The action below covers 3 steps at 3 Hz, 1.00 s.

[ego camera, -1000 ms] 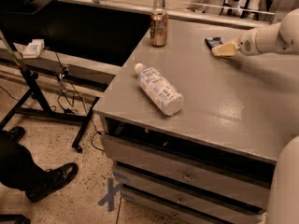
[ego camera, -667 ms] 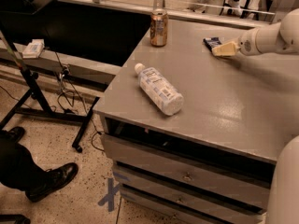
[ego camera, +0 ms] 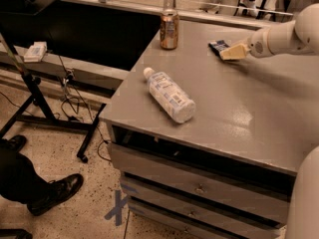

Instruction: Pick rxbar blueberry

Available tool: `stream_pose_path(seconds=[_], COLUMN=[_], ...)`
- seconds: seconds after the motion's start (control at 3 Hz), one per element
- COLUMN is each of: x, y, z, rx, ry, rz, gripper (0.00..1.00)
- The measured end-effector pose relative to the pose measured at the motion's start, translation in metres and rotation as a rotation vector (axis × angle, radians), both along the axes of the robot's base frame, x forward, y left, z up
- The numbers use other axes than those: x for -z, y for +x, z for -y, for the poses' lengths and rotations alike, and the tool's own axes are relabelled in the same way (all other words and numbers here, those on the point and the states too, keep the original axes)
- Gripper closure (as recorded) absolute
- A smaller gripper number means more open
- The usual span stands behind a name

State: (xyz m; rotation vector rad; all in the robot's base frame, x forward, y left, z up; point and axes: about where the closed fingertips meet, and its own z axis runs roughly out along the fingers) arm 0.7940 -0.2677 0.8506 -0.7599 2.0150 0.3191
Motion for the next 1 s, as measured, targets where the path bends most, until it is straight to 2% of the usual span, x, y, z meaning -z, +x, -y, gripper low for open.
stream_pose_path(seconds=[0.33,0.67,1.0], x=[-0.051,-0.084,-0.090], y=[-0.029,-0.049,-0.052], z=[-0.062,-0.099,-0.103], rx=[-0.190,-0.299,-0.315], ry=[-0.047,-0.089,-0.084], rz=[0.098,0.172,0.171], gripper=[1.00,1.00,1.00])
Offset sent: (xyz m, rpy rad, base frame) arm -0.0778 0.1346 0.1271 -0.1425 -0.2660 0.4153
